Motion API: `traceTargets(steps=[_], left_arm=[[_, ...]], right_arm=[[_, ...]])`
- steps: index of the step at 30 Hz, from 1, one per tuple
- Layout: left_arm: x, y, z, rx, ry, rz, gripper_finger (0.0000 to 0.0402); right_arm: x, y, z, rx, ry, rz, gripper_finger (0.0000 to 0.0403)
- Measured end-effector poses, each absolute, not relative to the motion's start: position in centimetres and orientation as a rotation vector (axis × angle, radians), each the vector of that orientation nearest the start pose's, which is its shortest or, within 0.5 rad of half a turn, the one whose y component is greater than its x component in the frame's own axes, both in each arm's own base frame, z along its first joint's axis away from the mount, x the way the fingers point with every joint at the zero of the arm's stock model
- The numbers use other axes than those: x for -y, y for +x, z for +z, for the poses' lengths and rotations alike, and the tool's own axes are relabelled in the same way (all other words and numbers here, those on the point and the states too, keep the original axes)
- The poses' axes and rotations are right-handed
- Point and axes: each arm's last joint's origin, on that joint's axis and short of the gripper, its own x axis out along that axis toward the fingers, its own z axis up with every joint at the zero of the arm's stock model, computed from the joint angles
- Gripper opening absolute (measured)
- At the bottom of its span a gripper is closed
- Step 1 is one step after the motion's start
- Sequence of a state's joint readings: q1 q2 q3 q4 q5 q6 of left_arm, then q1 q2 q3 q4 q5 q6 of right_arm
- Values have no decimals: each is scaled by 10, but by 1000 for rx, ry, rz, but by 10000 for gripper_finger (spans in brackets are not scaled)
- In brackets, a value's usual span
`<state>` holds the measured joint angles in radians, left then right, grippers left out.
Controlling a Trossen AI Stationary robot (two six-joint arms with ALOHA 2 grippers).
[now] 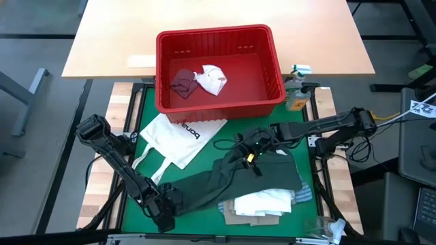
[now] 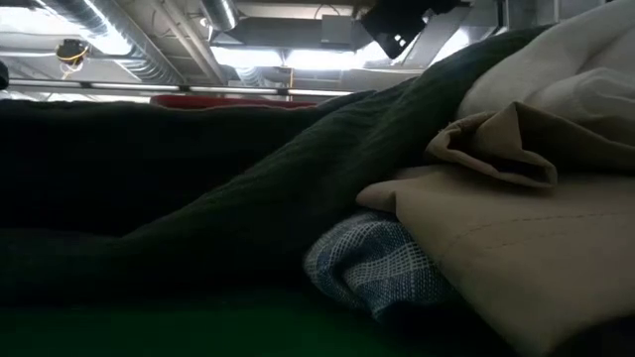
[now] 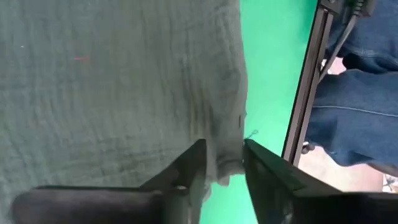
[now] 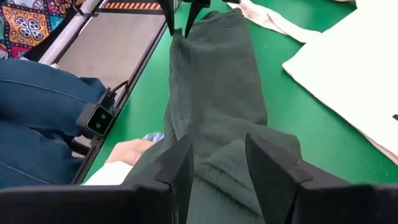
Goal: Fold Laundry from Bin
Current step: Fold the green shirt
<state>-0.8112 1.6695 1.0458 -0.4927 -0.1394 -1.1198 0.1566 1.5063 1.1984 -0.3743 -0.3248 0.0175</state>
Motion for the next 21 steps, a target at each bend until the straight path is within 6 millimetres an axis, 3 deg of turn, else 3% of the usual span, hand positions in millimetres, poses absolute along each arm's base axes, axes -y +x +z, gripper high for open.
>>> traceTargets(steps=[6,12,18,21], left_arm=[[232,225,185,-1255,-515,-39,141],[232,229,187,-1301,-590,-104,147],[222,255,195,-1129,-661,-111,131],[206,275,199,-997,-676,-59,125]], right_arm=[[-57,303,301,-748,78,449,147],[-50,275,321,-758,51,371,147],[-46,250,341,-722,91,323,147],[-44,240,349,-693,89,314,147]])
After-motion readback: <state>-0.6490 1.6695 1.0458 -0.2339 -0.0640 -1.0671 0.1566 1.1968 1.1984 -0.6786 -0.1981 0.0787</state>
